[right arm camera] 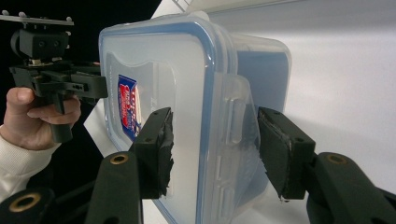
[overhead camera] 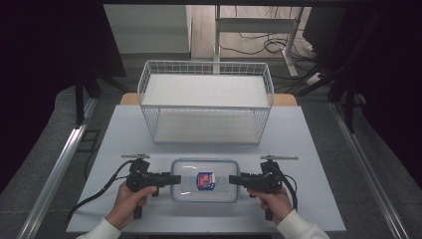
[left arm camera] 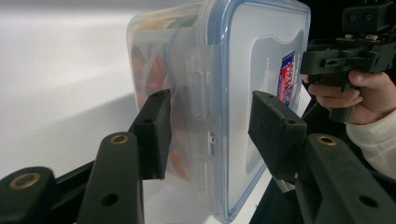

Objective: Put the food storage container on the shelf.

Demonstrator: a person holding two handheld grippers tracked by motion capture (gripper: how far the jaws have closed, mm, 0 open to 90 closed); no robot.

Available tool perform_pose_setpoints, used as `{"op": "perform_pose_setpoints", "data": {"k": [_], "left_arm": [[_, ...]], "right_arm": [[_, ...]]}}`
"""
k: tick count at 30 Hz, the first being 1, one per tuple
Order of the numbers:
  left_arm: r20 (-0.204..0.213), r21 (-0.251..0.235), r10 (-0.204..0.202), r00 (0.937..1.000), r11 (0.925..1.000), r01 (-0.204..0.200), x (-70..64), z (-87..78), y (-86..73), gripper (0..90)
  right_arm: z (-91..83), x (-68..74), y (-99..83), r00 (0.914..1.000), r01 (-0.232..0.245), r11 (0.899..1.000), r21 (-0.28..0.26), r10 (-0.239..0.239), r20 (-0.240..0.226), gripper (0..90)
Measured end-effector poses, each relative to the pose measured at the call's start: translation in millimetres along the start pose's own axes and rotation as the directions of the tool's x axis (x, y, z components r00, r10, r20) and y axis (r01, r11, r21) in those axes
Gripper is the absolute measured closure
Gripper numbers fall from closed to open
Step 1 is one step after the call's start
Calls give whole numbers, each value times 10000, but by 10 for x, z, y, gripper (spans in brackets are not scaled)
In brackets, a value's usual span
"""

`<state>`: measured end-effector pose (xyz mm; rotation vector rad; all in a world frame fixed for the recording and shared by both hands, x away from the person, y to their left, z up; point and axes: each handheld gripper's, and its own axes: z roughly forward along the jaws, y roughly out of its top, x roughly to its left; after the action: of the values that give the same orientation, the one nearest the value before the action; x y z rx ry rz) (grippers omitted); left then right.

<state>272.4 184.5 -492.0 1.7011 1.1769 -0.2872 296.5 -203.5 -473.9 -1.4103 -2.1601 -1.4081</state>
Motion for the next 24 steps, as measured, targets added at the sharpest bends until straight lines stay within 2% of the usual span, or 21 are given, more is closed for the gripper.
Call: {"op": "perform_pose_setpoints", "data": {"k": [13,24], "left_arm": [[-105,-224,232,9997,9995,-235,24,-7,203,504],[-175,-414,392,9991,9983,-399,140,1,450,507]], "right_arm": [[28,-22,202,9995,306,9994,-177,-306,-24,470],[112,-101,461,9982,586,9978,-306,-589,-86,471]]}}
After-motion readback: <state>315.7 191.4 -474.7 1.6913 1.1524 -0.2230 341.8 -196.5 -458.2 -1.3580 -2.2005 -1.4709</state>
